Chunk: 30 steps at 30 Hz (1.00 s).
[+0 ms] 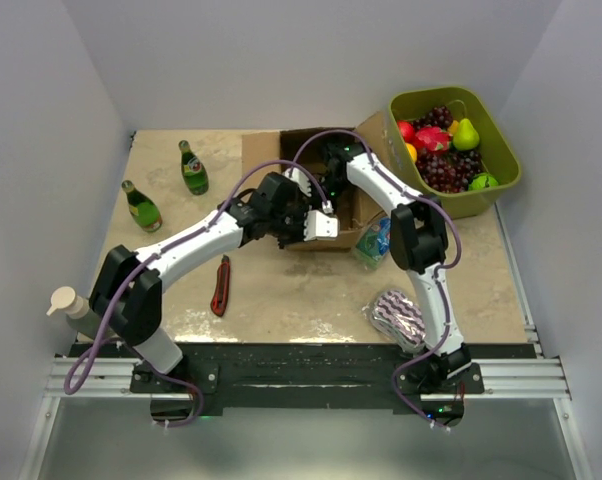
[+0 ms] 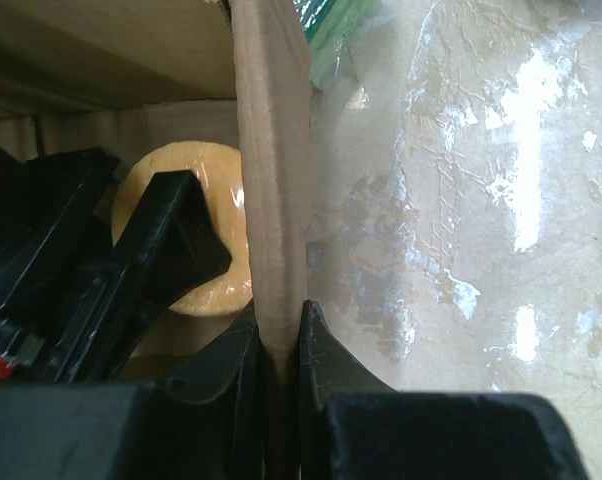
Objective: Unpack the express box
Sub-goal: Adjust the express box at the center of the board, then place the product at the center of the board.
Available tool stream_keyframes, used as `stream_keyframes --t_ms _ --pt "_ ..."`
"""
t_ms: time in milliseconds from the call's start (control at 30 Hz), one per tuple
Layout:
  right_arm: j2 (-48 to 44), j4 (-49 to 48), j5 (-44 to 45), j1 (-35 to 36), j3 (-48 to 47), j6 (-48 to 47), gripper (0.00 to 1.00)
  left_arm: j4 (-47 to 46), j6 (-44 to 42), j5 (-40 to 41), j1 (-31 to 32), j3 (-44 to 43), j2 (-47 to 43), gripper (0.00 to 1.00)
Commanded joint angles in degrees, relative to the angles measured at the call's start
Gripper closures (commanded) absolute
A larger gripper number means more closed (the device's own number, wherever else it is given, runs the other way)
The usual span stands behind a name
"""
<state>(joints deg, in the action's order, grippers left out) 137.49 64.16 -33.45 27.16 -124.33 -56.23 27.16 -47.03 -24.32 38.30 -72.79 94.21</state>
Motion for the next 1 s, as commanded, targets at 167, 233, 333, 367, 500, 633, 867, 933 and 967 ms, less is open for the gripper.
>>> stream_keyframes --t_ms 167,233,333,367,500,633,867,933,967 --pt "3.7 2.4 9.1 4.0 15.3 9.4 0.43 -9.1 0.9 17.8 -1.5 4.1 -2.5 1.00" --pt "4.0 -1.0 13.6 4.1 16.7 14.4 0.49 -8.7 1.5 18.9 -1.4 3.7 -1.9 1.00" --pt "4.0 -0.3 12.1 4.1 18.2 13.4 0.72 -8.4 3.2 19.6 -1.5 3.3 -1.7 1.00" --pt "3.9 1.6 11.7 4.1 18.2 12.8 0.93 -8.4 3.3 19.8 -1.5 3.4 -1.8 1.00" --pt "0.4 2.5 7.9 0.6 16.0 13.8 1.00 -9.0 3.2 21.8 -1.5 4.5 -2.1 1.00" --pt "-7.8 0.4 1.2 -2.9 12.0 14.0 1.00 -9.4 2.6 22.9 -1.9 5.8 -3.2 1.00" --pt "-14.8 0.7 -12.1 -7.4 1.9 16.1 1.00 -9.6 2.8 23.3 -3.1 6.2 -4.0 1.00" --pt "-16.3 0.8 -14.3 -8.2 -0.3 17.5 1.00 -9.5 3.1 23.3 -3.8 6.3 -4.1 1.00" --pt "-16.9 0.5 -14.9 -8.3 -0.6 17.8 1.00 -9.4 3.1 23.3 -3.9 6.6 -4.3 1.00"
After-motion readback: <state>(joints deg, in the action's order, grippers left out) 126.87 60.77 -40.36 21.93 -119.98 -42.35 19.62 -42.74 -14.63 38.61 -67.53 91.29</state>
